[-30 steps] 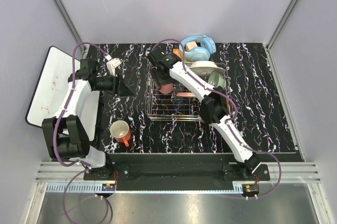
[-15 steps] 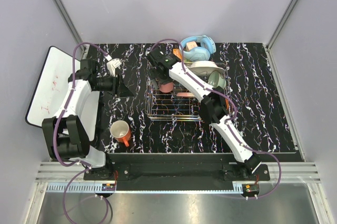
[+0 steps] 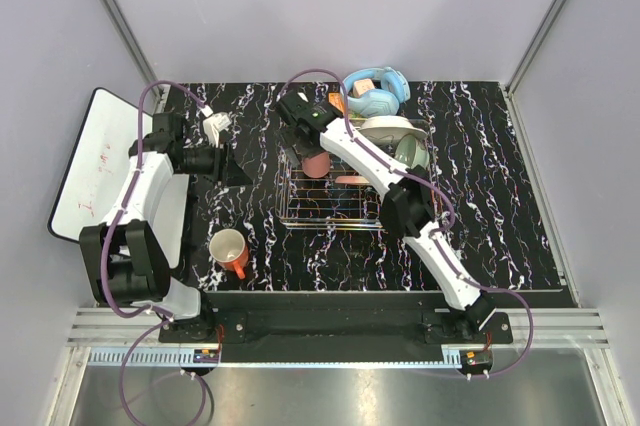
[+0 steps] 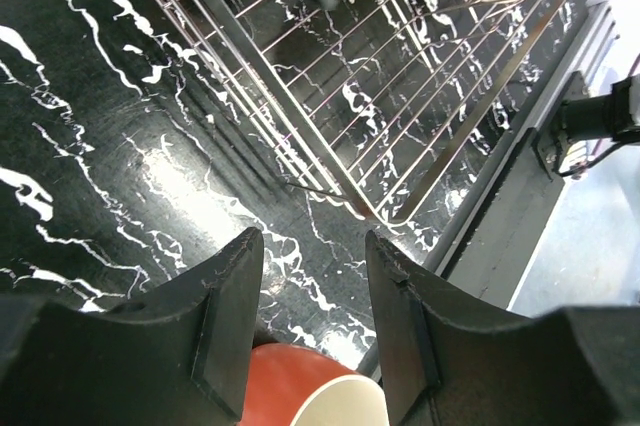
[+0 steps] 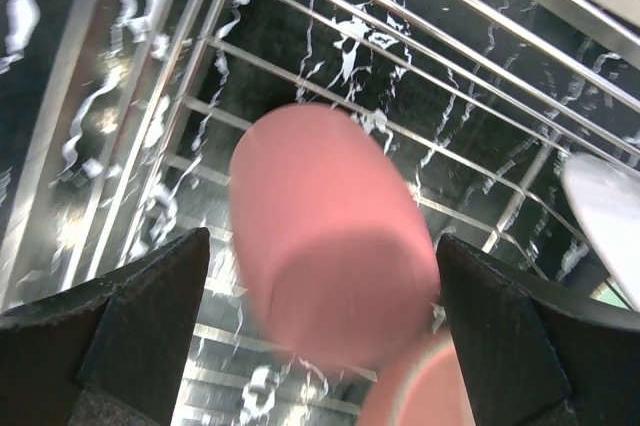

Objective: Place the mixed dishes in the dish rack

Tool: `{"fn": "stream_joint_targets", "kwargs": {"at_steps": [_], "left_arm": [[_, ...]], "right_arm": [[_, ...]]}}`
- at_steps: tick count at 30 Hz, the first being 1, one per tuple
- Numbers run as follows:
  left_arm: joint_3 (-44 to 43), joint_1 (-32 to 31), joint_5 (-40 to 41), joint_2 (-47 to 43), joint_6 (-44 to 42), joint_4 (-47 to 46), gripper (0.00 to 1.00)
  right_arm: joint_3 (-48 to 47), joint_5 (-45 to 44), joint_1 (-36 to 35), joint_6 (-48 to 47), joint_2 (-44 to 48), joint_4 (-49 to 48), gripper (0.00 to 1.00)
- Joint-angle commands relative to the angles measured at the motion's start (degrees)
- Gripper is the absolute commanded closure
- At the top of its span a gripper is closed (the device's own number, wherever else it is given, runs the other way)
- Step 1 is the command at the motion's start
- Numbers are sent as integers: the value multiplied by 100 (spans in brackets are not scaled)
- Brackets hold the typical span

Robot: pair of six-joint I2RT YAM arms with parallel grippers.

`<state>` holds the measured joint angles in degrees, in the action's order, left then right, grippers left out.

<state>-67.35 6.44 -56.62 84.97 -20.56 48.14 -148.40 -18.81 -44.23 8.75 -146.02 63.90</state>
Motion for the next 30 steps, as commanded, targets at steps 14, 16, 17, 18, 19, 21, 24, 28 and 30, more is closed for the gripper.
{"fn": "stream_joint_targets", "kwargs": {"at_steps": [14, 16, 17, 18, 19, 21, 24, 28, 30], "left_arm": [[55, 261, 1917, -972, -2900, 2410, 51], [213, 279, 1988, -1244, -2980, 2568, 51], [266, 288, 2014, -1324, -3015, 2595, 51], [327, 279, 2023, -1421, -3024, 2613, 52], [467, 279, 2015, -1561, -3033, 2613, 52], [609, 288, 2032, -1658, -3051, 2613, 52], [872, 279, 2059, -1633, -3086, 2604, 52], [1083, 279, 2102, -1519, -2999, 2324, 51], [1162, 279, 2076, -1405, -2972, 2165, 51]], "right_arm": [[1374, -774, -886, 293, 2928, 27, 0], [1813, -765, -903, 381, 3263, -79, 0], [2136, -800, -903, 408, 3377, -210, 0], [2305, -817, -912, 434, 3561, -281, 0], [2472, -817, -912, 469, 3649, -429, 0], [2947, -844, -903, 513, 3877, -571, 0], [3536, -844, -903, 619, 4186, -861, 0], [4099, -756, -904, 732, 4485, -1204, 0], [4336, -730, -895, 785, 4643, -1265, 0]]}}
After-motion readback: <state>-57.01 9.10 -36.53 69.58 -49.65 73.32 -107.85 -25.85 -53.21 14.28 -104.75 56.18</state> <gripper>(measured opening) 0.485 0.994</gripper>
